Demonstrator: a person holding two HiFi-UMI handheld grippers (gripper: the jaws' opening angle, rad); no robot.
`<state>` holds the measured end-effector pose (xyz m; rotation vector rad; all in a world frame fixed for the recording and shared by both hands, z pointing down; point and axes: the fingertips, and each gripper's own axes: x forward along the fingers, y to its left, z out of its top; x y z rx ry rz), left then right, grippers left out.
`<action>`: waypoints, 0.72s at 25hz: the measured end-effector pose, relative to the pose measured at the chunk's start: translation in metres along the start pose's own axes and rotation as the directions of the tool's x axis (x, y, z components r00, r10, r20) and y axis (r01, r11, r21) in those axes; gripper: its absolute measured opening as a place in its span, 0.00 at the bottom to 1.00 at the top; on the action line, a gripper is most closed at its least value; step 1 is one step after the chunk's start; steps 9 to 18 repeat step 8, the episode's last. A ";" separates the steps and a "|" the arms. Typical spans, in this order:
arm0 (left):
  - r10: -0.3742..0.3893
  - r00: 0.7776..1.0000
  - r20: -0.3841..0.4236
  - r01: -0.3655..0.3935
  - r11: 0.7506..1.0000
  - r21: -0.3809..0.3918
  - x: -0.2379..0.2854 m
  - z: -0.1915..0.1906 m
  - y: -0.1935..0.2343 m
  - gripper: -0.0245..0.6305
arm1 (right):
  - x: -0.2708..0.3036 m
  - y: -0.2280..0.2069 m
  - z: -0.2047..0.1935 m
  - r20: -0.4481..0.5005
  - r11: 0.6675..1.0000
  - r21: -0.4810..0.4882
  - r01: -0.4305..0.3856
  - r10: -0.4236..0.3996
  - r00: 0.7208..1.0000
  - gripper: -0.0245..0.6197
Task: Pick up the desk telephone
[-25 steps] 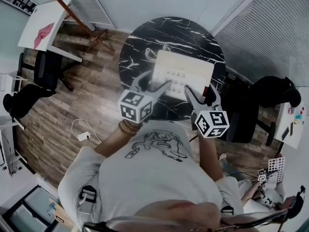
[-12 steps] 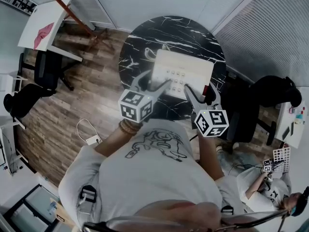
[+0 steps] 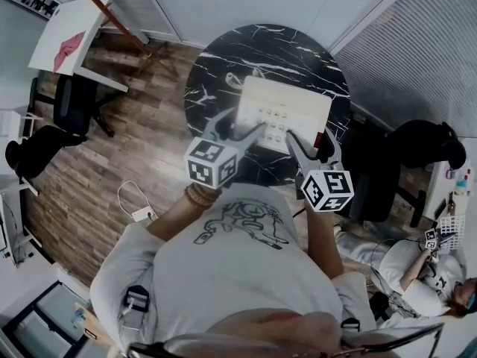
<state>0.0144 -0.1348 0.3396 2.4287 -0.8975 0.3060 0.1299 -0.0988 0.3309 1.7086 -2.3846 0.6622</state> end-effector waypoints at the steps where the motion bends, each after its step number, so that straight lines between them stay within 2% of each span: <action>1: 0.000 1.000 0.000 0.000 1.000 -0.001 0.000 0.000 0.000 0.53 | 0.000 0.000 0.000 -0.001 1.000 0.000 0.000 0.000 1.000 0.63; 18: 0.002 1.000 -0.003 -0.002 1.000 -0.001 0.001 0.003 -0.003 0.53 | -0.002 -0.002 0.003 -0.001 1.000 0.006 0.001 -0.001 1.000 0.63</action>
